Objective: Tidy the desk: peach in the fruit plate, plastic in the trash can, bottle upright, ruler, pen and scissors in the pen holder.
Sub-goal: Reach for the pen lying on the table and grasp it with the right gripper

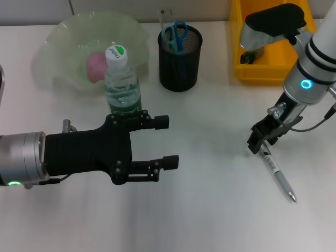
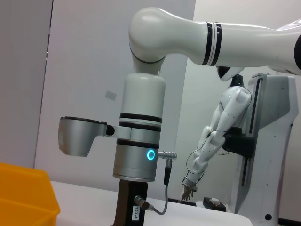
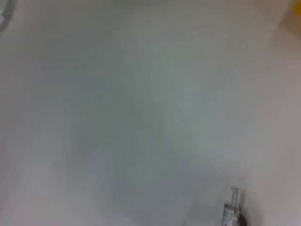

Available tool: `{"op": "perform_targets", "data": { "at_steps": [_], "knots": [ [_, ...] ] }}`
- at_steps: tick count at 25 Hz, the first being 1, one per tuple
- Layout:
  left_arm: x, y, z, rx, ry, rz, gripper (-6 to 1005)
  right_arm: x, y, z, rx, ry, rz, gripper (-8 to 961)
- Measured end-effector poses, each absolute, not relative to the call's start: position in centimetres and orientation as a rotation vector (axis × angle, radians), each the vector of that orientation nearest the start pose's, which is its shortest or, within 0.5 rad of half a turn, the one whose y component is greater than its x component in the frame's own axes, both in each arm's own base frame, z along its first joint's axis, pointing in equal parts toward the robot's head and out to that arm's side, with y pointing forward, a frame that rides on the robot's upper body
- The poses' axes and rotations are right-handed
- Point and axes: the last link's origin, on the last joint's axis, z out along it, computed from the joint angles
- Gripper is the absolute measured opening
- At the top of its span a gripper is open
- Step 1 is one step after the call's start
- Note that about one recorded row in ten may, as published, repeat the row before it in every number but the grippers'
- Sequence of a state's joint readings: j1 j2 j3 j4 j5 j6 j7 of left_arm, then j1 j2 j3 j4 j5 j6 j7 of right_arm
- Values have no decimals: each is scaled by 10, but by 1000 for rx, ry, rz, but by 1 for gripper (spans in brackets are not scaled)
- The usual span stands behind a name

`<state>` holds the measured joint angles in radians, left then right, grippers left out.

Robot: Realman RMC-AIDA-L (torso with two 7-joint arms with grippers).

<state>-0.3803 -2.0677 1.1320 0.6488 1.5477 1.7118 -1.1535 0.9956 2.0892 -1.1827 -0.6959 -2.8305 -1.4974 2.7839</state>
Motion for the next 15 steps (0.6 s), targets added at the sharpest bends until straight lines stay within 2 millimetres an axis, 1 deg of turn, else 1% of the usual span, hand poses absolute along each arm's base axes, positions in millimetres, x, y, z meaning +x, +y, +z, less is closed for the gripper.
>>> {"op": "perform_targets", "data": {
  "at_steps": [15],
  "knots": [
    [-234,273,-22,-2859,-275,-1074,786,193,390,-38,-2354,1374,-805,438]
  ]
}}
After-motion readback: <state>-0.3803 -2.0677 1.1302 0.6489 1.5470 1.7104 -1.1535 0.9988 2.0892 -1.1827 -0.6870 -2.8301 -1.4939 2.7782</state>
